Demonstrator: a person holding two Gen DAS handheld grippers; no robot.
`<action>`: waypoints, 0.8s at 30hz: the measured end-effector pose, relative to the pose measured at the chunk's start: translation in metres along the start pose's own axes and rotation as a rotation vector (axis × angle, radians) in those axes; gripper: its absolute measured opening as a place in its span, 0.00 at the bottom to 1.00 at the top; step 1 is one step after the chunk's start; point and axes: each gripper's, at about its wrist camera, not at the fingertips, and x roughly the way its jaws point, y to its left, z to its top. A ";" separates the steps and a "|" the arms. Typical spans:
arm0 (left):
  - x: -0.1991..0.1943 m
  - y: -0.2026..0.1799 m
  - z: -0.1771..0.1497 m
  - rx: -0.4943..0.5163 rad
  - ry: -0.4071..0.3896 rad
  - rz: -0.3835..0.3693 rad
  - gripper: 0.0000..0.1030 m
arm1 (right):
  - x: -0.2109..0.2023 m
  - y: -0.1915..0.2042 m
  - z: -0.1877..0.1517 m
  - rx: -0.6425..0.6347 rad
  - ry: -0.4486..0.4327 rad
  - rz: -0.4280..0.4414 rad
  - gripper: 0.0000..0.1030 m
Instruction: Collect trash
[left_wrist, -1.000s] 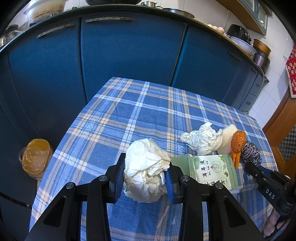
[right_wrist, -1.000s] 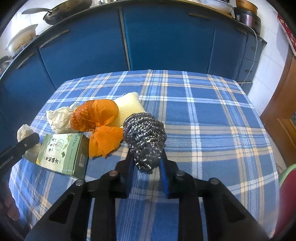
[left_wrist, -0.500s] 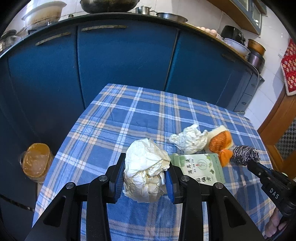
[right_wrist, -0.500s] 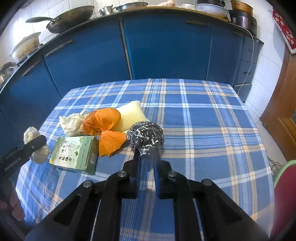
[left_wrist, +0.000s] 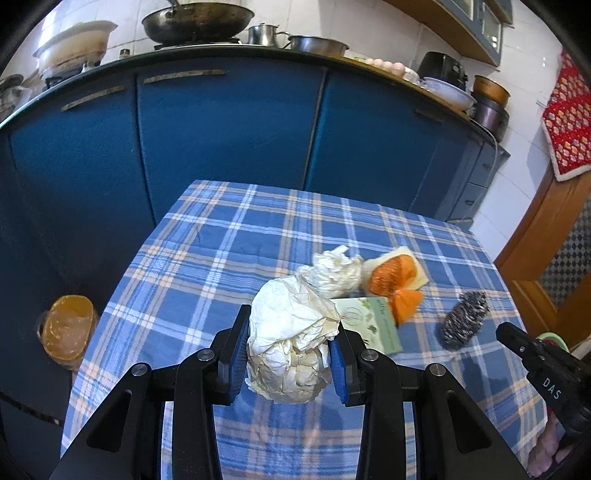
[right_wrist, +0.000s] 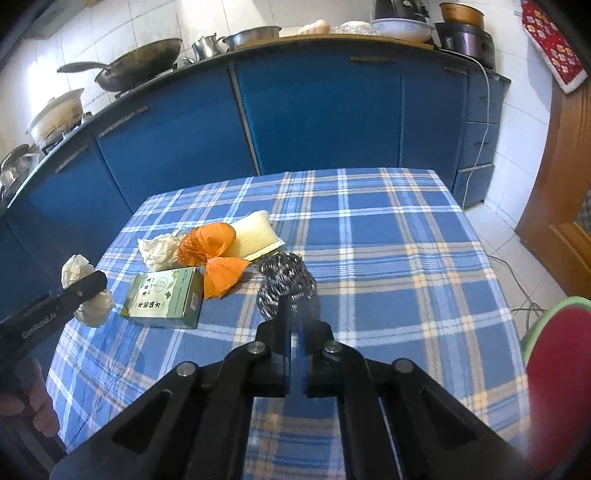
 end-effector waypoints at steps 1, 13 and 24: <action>-0.001 -0.002 -0.001 0.002 0.000 -0.004 0.37 | -0.004 -0.002 -0.001 0.005 -0.004 0.001 0.04; -0.005 -0.019 -0.008 0.027 0.010 -0.033 0.37 | -0.013 -0.021 -0.005 0.069 0.002 0.012 0.10; 0.014 -0.007 -0.007 -0.001 0.036 -0.020 0.37 | 0.018 -0.014 0.007 0.081 0.027 0.010 0.48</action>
